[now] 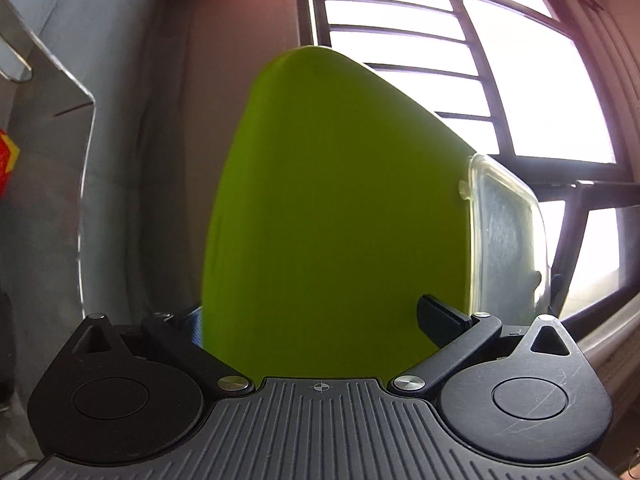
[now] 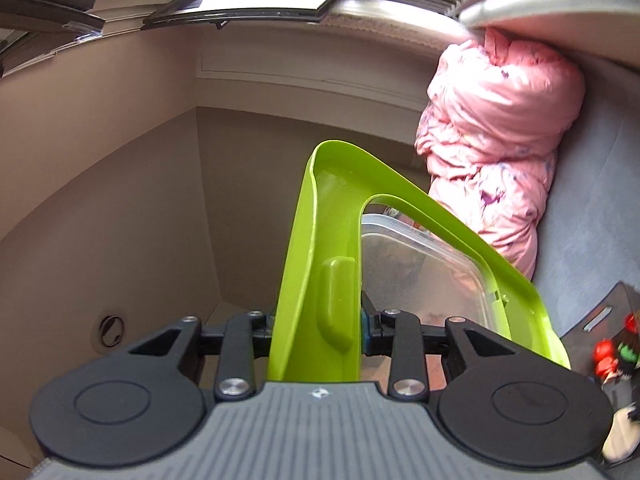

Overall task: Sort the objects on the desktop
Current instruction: 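Lift the lunchbox upright with the right tool while the left tool steadies its side, then carry the lime-green lunchbox over the clear bin with both tools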

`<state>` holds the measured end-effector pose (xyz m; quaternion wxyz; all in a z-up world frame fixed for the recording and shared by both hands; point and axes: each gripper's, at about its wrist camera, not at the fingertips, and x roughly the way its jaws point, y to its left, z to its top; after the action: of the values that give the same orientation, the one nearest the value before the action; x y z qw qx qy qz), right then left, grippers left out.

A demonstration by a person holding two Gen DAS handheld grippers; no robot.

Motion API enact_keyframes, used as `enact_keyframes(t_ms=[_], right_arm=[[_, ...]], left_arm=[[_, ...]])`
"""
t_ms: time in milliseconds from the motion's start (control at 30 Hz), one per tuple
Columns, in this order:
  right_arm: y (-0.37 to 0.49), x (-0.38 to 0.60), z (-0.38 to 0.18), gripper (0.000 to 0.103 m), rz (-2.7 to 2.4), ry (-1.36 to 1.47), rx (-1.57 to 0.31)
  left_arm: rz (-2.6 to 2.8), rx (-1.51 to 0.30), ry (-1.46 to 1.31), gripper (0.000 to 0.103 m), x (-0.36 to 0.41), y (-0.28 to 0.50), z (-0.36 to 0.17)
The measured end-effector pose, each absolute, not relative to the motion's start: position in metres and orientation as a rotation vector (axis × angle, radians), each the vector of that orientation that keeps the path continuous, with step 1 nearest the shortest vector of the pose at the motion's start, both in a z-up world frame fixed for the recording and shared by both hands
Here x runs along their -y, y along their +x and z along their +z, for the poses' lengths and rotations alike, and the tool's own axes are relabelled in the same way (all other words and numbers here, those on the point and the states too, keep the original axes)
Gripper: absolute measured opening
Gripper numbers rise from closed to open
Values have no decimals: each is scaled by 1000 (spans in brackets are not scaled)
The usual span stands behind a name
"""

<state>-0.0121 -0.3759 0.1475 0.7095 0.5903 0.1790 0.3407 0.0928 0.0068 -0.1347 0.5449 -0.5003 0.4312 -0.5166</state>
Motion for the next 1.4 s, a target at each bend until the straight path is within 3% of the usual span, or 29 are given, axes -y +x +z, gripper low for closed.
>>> enact_keyframes(t_ms=[100,233,333,467,500,600,667,733,933,1000,1100,1233,1400], right_arm=[[-8,383,125,34,755,1356,-414],[0,394,73,29,724,1386,-494],[21,391,20,27,725,1379,-608],[51,362,-62,29,767,1233,-821],[58,356,-84,32,750,1218,-859],[74,341,-138,30,730,1177,-951],[77,334,-157,27,739,1085,-995],[73,331,-173,32,718,1033,-1070],[41,343,-193,53,612,1007,-1155],[31,350,-192,66,573,996,-1156],[20,365,-182,68,514,951,-1159],[14,378,-177,68,479,940,-1171],[30,355,-158,65,480,788,-1095]], left_arm=[[-1130,-947,-1054,99,-40,82,-113],[-949,-894,-973,82,-103,59,-95],[-803,-863,-931,76,-149,37,-95],[-590,-903,-886,73,-182,7,-127],[-563,-928,-889,65,-185,0,-140],[-511,-943,-866,64,-192,-20,-159],[-473,-954,-851,64,-196,-28,-169],[-468,-995,-856,65,-199,-25,-176],[-571,-1066,-722,71,-163,-15,-176],[-657,-1113,-695,77,-148,-21,-178],[-816,-1187,-660,94,-124,-34,-183],[-851,-1178,-526,94,-111,-43,-174],[-682,-1082,-673,94,-130,-21,-164]])
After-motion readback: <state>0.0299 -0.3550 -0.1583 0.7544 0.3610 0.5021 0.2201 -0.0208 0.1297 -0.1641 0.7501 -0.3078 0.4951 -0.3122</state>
